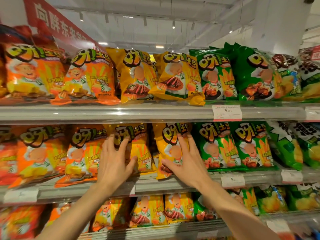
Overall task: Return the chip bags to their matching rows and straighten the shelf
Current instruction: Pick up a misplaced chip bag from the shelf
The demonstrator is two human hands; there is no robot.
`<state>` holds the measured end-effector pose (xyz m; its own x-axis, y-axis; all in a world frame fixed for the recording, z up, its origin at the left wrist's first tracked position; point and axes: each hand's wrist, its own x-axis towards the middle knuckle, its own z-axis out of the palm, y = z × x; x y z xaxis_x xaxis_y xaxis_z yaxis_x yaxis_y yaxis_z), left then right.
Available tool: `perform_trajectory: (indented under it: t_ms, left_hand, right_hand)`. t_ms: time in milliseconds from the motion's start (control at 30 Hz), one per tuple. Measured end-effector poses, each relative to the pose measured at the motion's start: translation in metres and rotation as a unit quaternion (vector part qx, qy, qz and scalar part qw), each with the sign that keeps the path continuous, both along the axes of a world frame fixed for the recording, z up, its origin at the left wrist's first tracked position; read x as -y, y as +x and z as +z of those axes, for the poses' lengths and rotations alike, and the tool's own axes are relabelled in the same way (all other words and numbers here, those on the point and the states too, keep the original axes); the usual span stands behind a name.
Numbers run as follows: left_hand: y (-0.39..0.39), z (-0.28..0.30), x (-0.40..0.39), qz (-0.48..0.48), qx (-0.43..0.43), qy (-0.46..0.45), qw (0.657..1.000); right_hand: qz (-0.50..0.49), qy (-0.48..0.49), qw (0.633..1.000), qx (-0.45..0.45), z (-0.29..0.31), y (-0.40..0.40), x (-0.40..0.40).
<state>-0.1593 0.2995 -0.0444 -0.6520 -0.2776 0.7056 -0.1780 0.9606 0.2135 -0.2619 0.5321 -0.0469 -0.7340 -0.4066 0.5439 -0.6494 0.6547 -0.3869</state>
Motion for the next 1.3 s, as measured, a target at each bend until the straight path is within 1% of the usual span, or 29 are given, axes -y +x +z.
perform_trajectory:
  t_ms: [100, 200, 300, 500, 633, 733, 833, 1000, 1100, 1300]
  left_hand:
    - [-0.002, -0.008, 0.001, -0.014, 0.003, -0.011, 1.0]
    - [-0.009, -0.01, -0.005, -0.026, -0.003, -0.012, 1.0]
    - [-0.015, -0.009, -0.013, -0.042, 0.007, 0.004, 0.999]
    - [-0.019, -0.008, -0.009, -0.073, 0.019, 0.022, 0.997]
    - [-0.017, -0.004, 0.001, -0.106, 0.051, 0.061, 0.991]
    - [-0.011, 0.0, 0.007, -0.131, 0.044, 0.085, 0.987]
    - [0.0, 0.001, 0.015, -0.147, 0.029, 0.1, 0.984]
    - [0.03, -0.005, 0.04, -0.184, -0.008, 0.147, 0.972]
    - [0.054, -0.012, 0.067, -0.204, -0.03, 0.184, 0.961]
    - [0.12, -0.016, 0.16, -0.27, -0.062, 0.218, 0.936]
  right_hand:
    - [-0.032, 0.022, 0.999, -0.001, -0.008, 0.0, 0.012]
    - [-0.057, 0.008, 0.998, -0.028, -0.008, -0.002, 0.009]
    - [-0.069, -0.002, 0.997, -0.025, -0.011, -0.002, 0.007]
    - [-0.039, -0.014, 0.999, 0.007, -0.014, -0.003, -0.001]
    - [-0.029, -0.035, 0.999, 0.016, -0.017, 0.0, 0.001]
    - [-0.03, -0.04, 0.999, 0.018, -0.017, 0.001, 0.003]
    - [-0.054, -0.041, 0.997, 0.022, -0.014, 0.006, 0.007]
    - [-0.09, -0.075, 0.993, 0.012, -0.01, 0.04, 0.031]
    - [-0.104, -0.075, 0.991, 0.029, -0.016, 0.072, 0.058]
    - [-0.169, -0.14, 0.974, 0.05, -0.024, 0.151, 0.145]
